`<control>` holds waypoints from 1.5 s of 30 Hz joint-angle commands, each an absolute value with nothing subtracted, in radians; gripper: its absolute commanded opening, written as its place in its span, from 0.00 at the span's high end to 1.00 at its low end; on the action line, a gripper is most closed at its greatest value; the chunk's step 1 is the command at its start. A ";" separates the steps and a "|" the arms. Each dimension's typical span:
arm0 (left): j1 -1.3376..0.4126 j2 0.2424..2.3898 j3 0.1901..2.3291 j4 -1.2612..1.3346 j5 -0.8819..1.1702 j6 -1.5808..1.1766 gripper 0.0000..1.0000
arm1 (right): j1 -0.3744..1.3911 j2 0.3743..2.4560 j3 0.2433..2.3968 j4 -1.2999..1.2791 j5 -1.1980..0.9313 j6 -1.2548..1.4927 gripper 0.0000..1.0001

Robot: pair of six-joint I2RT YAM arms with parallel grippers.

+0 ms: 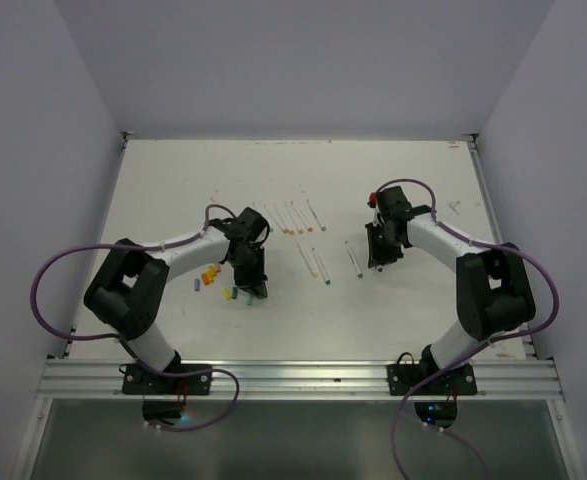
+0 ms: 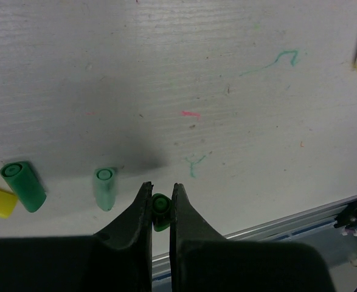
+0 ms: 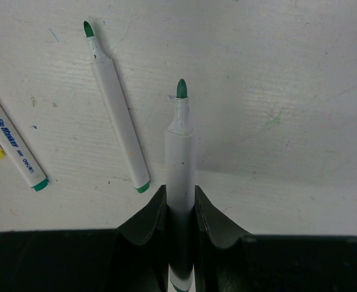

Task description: Open the pen caps

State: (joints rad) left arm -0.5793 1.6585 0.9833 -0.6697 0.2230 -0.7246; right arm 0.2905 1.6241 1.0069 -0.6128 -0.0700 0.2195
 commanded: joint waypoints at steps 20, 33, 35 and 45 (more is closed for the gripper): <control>-0.583 1.717 1.011 -0.741 0.186 -0.762 0.62 | 0.281 1.620 1.017 -0.528 -0.123 0.216 0.65; -0.591 1.635 1.278 -0.828 0.117 -0.706 0.45 | 0.279 1.519 1.065 -0.607 -0.097 0.229 0.44; -0.592 1.612 1.299 -0.821 0.135 -0.706 0.41 | 0.281 1.500 1.072 -0.658 -0.087 0.233 0.41; -0.604 1.433 1.233 -0.657 0.183 -0.747 0.19 | 0.281 1.232 0.930 -0.796 -0.112 0.293 0.01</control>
